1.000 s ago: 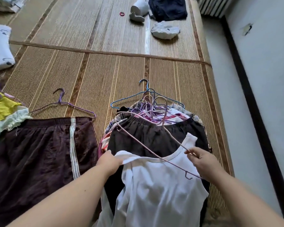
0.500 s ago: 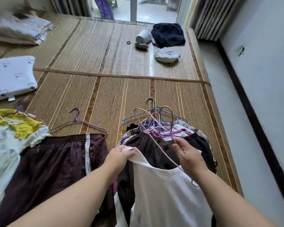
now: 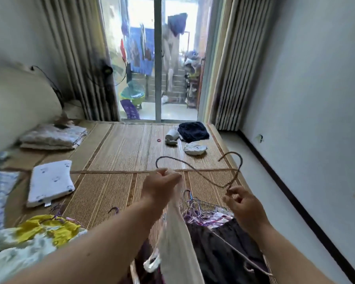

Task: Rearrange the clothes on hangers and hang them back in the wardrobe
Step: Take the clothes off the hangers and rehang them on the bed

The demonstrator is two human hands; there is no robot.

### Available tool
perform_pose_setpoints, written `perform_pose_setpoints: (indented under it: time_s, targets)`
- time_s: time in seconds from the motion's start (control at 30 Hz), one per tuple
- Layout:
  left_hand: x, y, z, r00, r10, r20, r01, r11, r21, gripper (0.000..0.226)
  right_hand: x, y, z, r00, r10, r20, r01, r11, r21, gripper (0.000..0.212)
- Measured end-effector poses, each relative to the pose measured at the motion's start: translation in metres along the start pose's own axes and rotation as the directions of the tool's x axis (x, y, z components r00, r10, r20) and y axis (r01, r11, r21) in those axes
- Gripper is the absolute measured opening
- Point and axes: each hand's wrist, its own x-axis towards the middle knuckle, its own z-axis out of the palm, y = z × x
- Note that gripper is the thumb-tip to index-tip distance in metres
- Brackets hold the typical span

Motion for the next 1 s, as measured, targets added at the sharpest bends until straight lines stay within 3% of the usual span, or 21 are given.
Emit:
perform_pose_setpoints:
  time_s: [0.13, 0.27, 0.4, 0.53, 0.63, 0.73, 0.87, 1.0]
  targets:
    - [-0.023, 0.054, -0.047, 0.999, -0.044, 0.032, 0.047, 0.994, -0.099, 0.019, -0.024, -0.063, -0.006, 0.994, -0.057, 0.090, 0.049, 0.995, 0.081, 0.035]
    - [-0.042, 0.086, -0.098, 0.999, -0.008, 0.036, 0.015, 0.980, -0.197, 0.038, -0.042, -0.110, -0.002, 0.992, -0.106, 0.068, 0.092, 0.979, 0.184, 0.058]
    - [-0.052, 0.105, -0.137, 0.999, 0.038, -0.012, -0.040, 0.979, -0.199, 0.024, -0.043, -0.136, -0.002, 0.986, -0.159, -0.040, 0.164, 0.958, 0.236, 0.034]
    - [-0.050, 0.118, -0.167, 0.994, 0.060, -0.086, -0.074, 0.983, -0.170, 0.030, -0.036, -0.158, -0.006, 0.951, -0.293, -0.099, 0.308, 0.929, 0.207, 0.034]
    - [-0.047, 0.127, -0.181, 0.994, 0.075, -0.079, -0.088, 0.981, -0.175, 0.024, -0.021, -0.174, -0.016, 0.936, -0.353, -0.012, 0.348, 0.917, 0.197, 0.031]
    - [-0.038, 0.134, -0.192, 0.983, 0.089, -0.161, -0.116, 0.980, -0.161, 0.006, -0.005, -0.185, -0.029, 0.932, -0.326, 0.156, 0.283, 0.926, 0.250, 0.033]
    - [-0.026, 0.144, -0.203, 0.955, 0.197, -0.221, -0.189, 0.980, 0.060, 0.008, 0.008, -0.204, -0.040, 0.884, -0.324, 0.337, 0.214, 0.921, 0.325, 0.030]
    - [-0.025, 0.156, -0.203, 0.976, 0.181, -0.118, -0.161, 0.973, 0.167, 0.006, 0.015, -0.221, -0.039, 0.869, -0.359, 0.340, 0.236, 0.905, 0.353, 0.029]
